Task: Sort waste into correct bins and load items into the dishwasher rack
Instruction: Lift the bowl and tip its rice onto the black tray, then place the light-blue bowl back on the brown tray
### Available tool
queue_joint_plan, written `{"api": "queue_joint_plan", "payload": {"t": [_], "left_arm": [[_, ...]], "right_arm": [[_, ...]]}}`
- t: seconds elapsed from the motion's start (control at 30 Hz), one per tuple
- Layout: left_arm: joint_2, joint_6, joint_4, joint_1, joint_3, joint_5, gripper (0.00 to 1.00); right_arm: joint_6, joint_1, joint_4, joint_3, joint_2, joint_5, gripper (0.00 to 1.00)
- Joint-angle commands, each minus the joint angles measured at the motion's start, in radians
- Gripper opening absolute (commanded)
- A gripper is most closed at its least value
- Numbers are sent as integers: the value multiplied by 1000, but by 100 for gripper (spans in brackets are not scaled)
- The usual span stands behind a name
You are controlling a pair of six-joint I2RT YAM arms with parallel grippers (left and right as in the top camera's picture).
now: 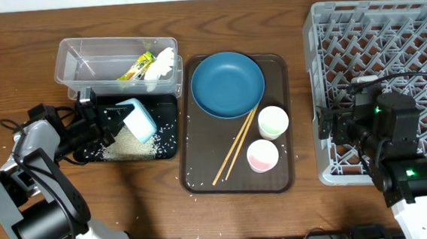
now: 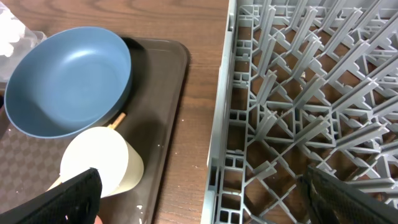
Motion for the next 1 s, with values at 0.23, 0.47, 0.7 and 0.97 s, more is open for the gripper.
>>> {"api": "queue_joint_plan", "payload": {"t": [0.23,0.47,0.7,0.97], "left_arm": [[1,-45,115,4,-5,-212,6],[-17,205,68,-8,0,-77,6],[-18,174,55,-11,1,-64,6],[-186,169,12,-187,2,-378,6]], "right_arm": [[14,5,-1,21,-1,-5,99],[14,5,-7,21,-1,-4,99],[14,5,-7,21,-1,-5,99],[14,5,-7,21,-1,-4,99]]}}
